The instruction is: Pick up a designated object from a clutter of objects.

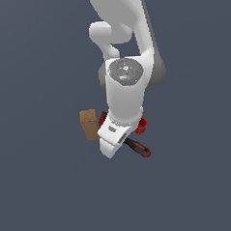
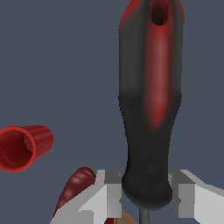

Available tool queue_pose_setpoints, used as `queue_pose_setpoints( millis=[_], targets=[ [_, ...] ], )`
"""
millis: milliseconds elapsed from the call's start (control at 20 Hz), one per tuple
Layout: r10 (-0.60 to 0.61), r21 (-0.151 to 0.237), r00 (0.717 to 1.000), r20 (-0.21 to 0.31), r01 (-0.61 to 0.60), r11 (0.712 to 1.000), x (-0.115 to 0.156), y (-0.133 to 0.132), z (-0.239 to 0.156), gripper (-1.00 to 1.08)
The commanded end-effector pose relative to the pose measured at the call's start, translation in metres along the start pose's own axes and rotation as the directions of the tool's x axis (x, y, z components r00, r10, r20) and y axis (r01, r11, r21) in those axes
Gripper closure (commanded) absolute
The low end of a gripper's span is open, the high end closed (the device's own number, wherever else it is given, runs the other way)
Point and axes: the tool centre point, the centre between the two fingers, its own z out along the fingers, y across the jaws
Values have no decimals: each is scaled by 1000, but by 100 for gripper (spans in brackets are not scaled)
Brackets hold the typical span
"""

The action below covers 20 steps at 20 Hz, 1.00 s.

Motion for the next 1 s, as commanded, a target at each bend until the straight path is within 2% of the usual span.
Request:
queue_pose_setpoints(
  millis=[0, 700, 950],
  targets=[
    [0, 0, 1000, -1, 0, 1000, -20, 9, -24, 108],
    [-1, 1, 1000, -4, 1, 1000, -129, 60, -154, 108],
    [-1, 1, 1000, -3, 1, 1000, -160, 76, -191, 108]
  ],
)
